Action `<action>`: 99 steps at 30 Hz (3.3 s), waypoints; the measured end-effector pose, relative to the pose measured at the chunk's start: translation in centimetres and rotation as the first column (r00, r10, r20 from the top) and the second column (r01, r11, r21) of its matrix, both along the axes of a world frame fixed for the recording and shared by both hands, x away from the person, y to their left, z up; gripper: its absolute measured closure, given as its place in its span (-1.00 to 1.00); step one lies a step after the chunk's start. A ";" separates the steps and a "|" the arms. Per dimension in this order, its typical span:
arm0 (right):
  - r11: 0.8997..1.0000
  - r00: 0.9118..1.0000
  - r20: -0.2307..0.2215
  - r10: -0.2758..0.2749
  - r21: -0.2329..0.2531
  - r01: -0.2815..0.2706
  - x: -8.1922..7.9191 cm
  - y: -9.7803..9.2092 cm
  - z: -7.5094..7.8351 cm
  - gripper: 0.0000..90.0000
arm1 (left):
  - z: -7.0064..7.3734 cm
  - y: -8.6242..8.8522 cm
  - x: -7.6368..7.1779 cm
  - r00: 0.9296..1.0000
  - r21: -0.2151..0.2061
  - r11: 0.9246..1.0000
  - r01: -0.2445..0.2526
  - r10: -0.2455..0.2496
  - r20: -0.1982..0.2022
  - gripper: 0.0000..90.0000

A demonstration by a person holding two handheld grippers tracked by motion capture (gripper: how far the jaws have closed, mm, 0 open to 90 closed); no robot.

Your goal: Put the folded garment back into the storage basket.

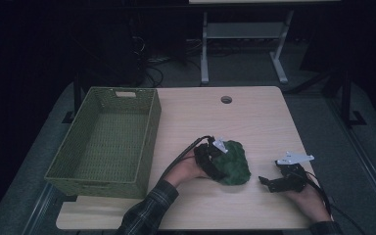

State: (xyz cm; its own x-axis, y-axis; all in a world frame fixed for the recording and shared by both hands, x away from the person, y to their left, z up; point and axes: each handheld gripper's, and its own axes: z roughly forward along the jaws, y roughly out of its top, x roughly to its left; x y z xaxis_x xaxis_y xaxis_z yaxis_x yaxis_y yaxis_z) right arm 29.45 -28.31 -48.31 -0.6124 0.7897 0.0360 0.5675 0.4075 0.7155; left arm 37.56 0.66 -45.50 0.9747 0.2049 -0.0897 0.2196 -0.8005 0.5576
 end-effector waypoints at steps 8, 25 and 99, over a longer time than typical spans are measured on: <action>1.000 1.000 0.000 0.000 0.000 0.000 0.0 0.0 0.0 -0.85 | 0.5 0.3 0.4 0.997 0.002 1.000 0.018 -0.017 -0.078 0.45; 1.000 1.000 -0.004 -0.004 0.001 0.004 0.0 0.0 0.0 -0.86 | 3.4 1.9 0.3 0.994 -0.016 0.999 -0.039 0.037 -0.106 0.62; 1.000 1.000 -0.003 -0.013 -0.001 0.013 0.0 0.0 0.0 -0.86 | 15.1 30.9 -1.8 0.808 -0.086 0.807 -0.585 0.589 0.029 0.62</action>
